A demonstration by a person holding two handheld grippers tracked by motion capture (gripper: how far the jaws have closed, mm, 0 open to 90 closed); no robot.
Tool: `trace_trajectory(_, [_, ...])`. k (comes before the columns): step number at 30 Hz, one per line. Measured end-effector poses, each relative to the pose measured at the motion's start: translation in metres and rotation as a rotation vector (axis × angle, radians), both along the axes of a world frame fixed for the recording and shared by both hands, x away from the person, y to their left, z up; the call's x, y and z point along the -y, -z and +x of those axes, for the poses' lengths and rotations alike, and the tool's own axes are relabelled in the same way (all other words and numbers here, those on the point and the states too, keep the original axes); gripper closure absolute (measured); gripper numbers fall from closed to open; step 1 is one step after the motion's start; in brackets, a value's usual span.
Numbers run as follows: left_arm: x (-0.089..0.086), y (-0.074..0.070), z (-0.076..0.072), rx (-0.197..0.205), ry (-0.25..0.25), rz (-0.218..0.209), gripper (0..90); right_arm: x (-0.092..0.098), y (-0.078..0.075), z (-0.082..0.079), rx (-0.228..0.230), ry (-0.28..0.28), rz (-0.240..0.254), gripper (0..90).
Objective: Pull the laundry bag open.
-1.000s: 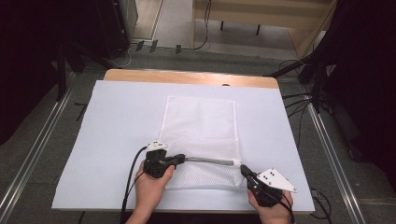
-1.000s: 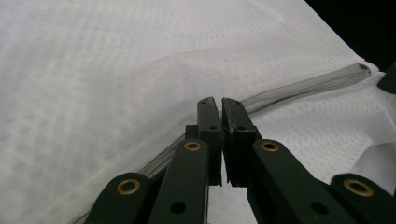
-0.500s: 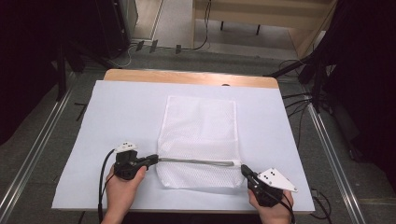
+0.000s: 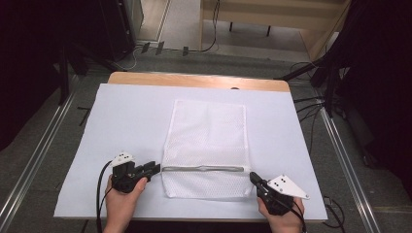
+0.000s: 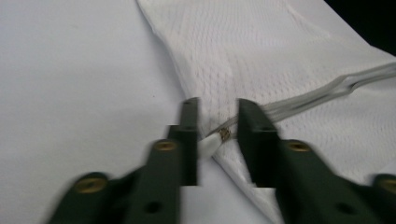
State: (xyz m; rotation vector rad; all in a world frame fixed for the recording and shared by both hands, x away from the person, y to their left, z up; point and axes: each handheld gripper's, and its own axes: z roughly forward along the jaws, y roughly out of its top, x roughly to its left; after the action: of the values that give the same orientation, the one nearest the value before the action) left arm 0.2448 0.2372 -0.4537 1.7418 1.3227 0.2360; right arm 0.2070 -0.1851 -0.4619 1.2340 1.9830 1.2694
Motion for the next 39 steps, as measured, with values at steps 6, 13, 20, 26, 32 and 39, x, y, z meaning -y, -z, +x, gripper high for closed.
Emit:
trace_trajectory(6, [-0.006, -0.008, -0.005, 0.085, -0.023, 0.041, 26.6, 0.007, 0.004, 0.003, -0.012, -0.022, 0.055, 79.0])
trace_trajectory(13, [-0.024, -0.011, -0.009, 0.143, 0.030, -0.003, 9.6, 0.020, 0.000, 0.006, 0.006, -0.005, 0.096, 62.1])
trace_trajectory(20, [-0.043, -0.015, -0.012, 0.175, -0.005, 0.029, 8.6, 0.038, -0.001, 0.011, 0.002, 0.026, 0.111, 36.0])
trace_trajectory(26, [-0.062, -0.015, -0.013, 0.183, -0.039, 0.044, 7.8, 0.057, -0.003, 0.016, -0.006, 0.044, 0.111, 25.4])
trace_trajectory(32, [-0.081, -0.010, -0.018, 0.185, -0.043, 0.075, 5.4, 0.080, -0.004, 0.019, -0.010, 0.058, 0.114, 17.6])
trace_trajectory(39, [-0.103, -0.003, -0.021, 0.173, -0.066, 0.122, 2.4, 0.107, -0.005, 0.019, -0.005, 0.102, 0.126, 15.5])
